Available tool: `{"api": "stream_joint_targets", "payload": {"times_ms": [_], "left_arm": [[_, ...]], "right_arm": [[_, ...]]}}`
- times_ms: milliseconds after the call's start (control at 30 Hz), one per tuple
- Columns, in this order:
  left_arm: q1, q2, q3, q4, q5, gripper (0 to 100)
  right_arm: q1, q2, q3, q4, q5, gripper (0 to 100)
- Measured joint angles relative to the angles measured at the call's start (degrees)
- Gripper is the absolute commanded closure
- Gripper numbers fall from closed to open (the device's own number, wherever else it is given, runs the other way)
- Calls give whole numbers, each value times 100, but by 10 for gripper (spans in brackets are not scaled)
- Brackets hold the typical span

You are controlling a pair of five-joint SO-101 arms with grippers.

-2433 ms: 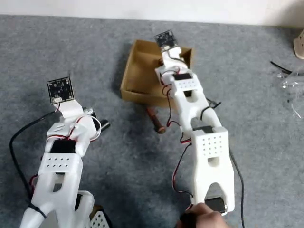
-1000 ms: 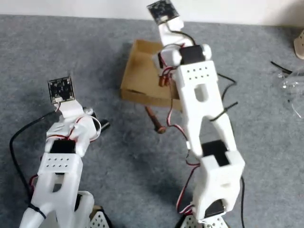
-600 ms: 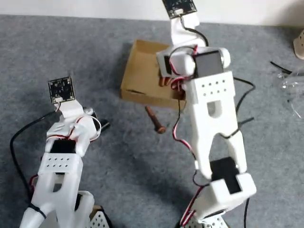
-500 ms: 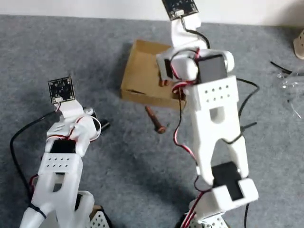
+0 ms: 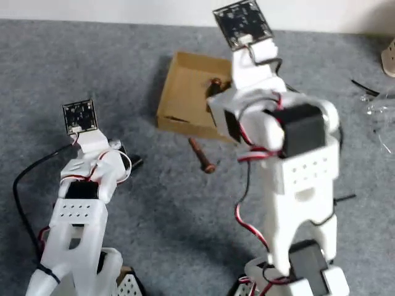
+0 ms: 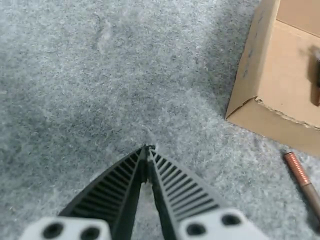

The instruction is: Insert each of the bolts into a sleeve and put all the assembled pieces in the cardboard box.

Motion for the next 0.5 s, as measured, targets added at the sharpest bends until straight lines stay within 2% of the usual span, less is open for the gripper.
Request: {"api": "stream_joint_targets", "payload": {"times_ms": [133,300,500], "left_arm": [[0,0,0,0,0,995],[0,0,0,0,0,995],[0,0,0,0,0,995]], "right_arm": [[-26,-712,308,18,0,717],[-202,-1758,1538,-62,0,717],[-211,-3393,3903,-1266,0,717]]}}
